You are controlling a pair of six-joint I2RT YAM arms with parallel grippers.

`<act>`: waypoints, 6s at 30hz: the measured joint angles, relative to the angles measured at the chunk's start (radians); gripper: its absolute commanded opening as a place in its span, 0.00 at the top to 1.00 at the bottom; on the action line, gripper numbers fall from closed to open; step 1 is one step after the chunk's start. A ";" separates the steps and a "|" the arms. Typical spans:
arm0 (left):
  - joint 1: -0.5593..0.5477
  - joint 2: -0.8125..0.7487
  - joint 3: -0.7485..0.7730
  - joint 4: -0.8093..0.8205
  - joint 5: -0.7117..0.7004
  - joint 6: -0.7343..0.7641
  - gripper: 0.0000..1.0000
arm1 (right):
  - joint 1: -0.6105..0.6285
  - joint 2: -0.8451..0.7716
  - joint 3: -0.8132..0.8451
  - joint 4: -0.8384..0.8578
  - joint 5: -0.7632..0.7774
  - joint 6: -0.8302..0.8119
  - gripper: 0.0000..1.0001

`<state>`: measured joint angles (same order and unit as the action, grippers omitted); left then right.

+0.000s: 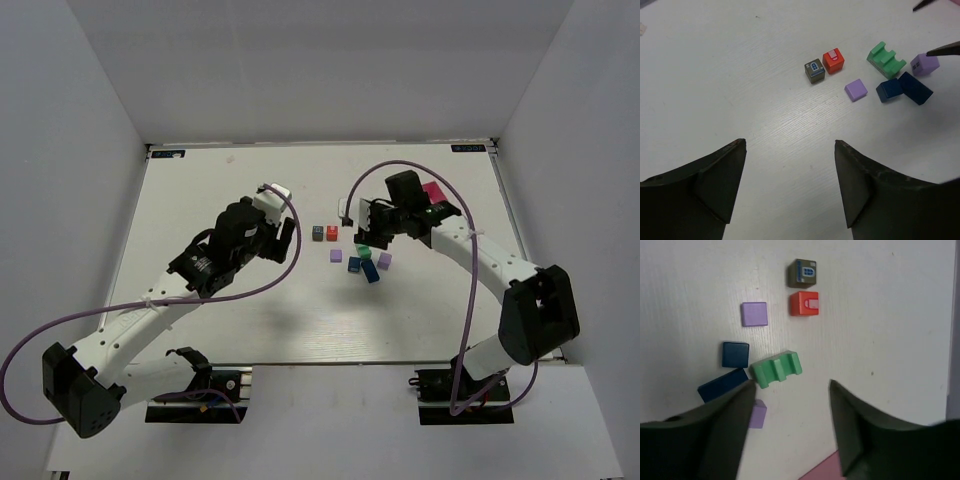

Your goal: Build the wood block tower

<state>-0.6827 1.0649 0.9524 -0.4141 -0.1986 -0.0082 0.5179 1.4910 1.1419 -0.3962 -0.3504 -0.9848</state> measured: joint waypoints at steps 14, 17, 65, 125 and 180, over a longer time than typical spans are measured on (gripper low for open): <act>0.000 -0.010 -0.014 0.011 -0.003 0.016 0.18 | 0.002 0.208 0.006 -0.185 -0.188 -0.193 0.38; 0.000 -0.010 -0.014 0.011 -0.003 0.016 0.16 | 0.004 0.216 0.013 -0.186 -0.193 -0.204 0.35; 0.000 -0.010 -0.015 0.012 0.001 0.016 0.15 | 0.045 0.330 0.076 -0.138 -0.129 -0.079 0.78; 0.000 -0.001 -0.015 0.011 -0.004 0.016 0.15 | -0.019 0.580 0.401 -0.127 -0.050 -0.101 0.77; 0.000 0.005 -0.015 0.011 -0.004 0.016 0.15 | -0.013 0.585 0.401 -0.147 -0.074 -0.119 0.17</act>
<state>-0.6827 1.0702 0.9375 -0.4030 -0.2024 0.0082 0.5053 2.0758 1.5429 -0.5434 -0.4248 -1.1038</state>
